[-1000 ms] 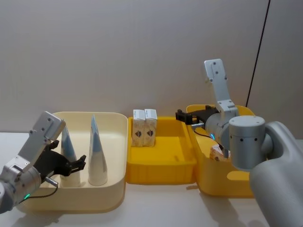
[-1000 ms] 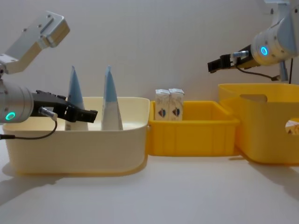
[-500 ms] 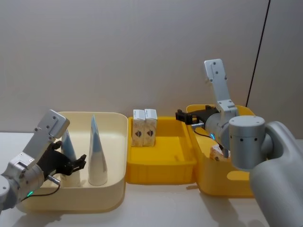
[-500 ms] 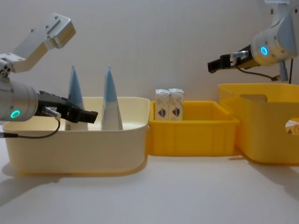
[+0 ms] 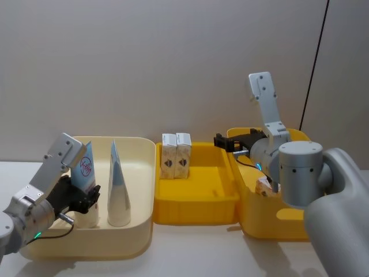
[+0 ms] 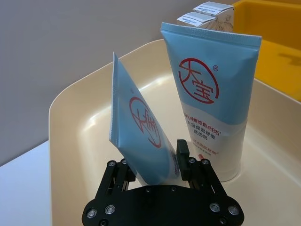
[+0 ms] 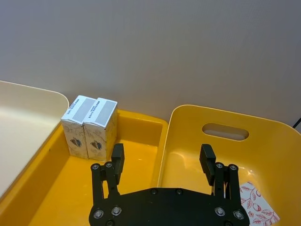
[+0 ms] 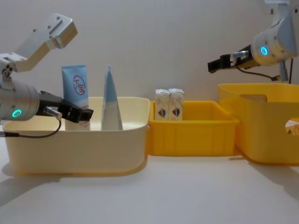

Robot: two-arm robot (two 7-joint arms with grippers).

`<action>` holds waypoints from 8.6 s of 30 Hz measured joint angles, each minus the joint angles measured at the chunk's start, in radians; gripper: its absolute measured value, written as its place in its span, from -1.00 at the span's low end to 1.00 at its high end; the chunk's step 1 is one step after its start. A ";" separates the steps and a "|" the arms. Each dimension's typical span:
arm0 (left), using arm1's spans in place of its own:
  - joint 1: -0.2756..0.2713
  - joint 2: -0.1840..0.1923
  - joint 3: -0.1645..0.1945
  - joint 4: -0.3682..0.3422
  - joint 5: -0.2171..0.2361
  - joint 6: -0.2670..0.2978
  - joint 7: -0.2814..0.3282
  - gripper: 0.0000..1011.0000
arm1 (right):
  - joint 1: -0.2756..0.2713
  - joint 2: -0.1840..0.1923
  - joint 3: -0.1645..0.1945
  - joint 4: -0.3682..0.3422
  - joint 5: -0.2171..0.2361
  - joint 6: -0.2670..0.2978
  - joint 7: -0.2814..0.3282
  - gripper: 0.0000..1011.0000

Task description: Bimanual collaborative sorting of washing and personal care products

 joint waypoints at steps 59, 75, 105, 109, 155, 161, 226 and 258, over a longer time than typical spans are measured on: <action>-0.005 -0.003 0.003 0.002 0.007 0.006 0.000 -0.31 | 0.000 0.000 0.000 0.000 0.000 0.000 0.000 0.98; -0.010 -0.003 0.022 -0.102 0.081 0.075 0.068 -0.31 | 0.000 0.000 0.000 0.000 0.000 0.000 0.000 0.98; -0.074 0.015 -0.003 -0.407 0.199 0.134 0.162 -0.31 | 0.000 0.000 0.000 0.000 0.000 0.000 0.000 0.98; -0.100 0.010 -0.013 -0.403 0.175 0.098 0.127 -0.31 | 0.001 0.001 -0.002 0.000 -0.002 -0.002 0.004 0.98; -0.155 -0.102 -0.084 -0.104 -0.090 -0.113 -0.066 -0.31 | 0.006 0.091 -0.173 -0.022 -0.141 -0.406 0.234 0.98; -0.156 -0.112 -0.091 -0.093 -0.114 -0.134 -0.076 -0.31 | 0.012 0.118 -0.173 -0.038 -0.114 -0.366 0.324 0.98; -0.174 -0.120 -0.064 -0.006 -0.261 -0.163 -0.163 -0.31 | 0.192 0.135 -0.217 0.078 0.123 -0.188 0.807 0.98; -0.172 -0.114 -0.042 -0.009 -0.285 -0.157 -0.144 -0.31 | 0.234 0.088 -0.285 0.188 0.066 -0.342 0.711 0.98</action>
